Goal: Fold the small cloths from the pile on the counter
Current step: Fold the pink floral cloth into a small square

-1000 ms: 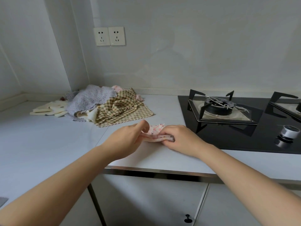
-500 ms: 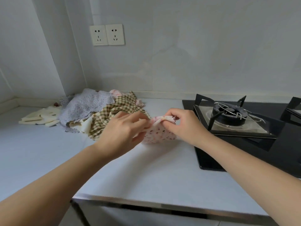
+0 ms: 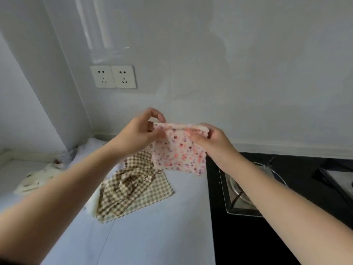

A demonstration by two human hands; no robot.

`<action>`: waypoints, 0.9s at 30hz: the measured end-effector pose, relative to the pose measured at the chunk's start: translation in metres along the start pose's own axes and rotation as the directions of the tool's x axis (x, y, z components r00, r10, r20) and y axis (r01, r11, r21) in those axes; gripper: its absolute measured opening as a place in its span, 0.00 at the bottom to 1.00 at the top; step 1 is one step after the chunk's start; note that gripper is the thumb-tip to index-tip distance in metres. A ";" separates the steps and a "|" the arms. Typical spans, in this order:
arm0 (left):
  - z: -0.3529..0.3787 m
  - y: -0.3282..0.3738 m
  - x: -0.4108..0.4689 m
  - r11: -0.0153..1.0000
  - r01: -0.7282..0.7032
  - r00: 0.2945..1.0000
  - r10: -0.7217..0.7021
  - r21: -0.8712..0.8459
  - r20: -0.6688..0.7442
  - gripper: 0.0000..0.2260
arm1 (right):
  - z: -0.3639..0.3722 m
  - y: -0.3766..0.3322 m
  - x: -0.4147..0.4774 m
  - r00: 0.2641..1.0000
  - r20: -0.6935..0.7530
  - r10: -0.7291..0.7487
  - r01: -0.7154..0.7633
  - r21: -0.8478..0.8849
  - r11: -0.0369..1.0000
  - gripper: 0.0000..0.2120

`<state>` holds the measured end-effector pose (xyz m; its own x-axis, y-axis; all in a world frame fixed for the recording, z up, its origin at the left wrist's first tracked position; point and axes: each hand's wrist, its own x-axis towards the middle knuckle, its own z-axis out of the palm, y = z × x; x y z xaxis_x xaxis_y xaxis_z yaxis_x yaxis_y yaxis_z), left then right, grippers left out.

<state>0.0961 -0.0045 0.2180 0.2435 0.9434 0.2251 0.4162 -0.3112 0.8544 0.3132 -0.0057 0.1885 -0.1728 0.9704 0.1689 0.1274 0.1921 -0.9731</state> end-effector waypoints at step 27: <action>0.312 0.205 -0.023 0.934 0.193 0.919 -0.279 -0.300 -0.277 0.15 | -0.251 -0.046 -0.180 0.847 -0.532 -0.005 -0.141 -0.235 0.962 0.12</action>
<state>0.4494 -0.1256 0.2417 -0.1353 0.9859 0.0987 0.1733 -0.0745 0.9821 0.5839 -0.1524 0.2426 0.3722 0.8988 0.2316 0.3763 0.0819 -0.9229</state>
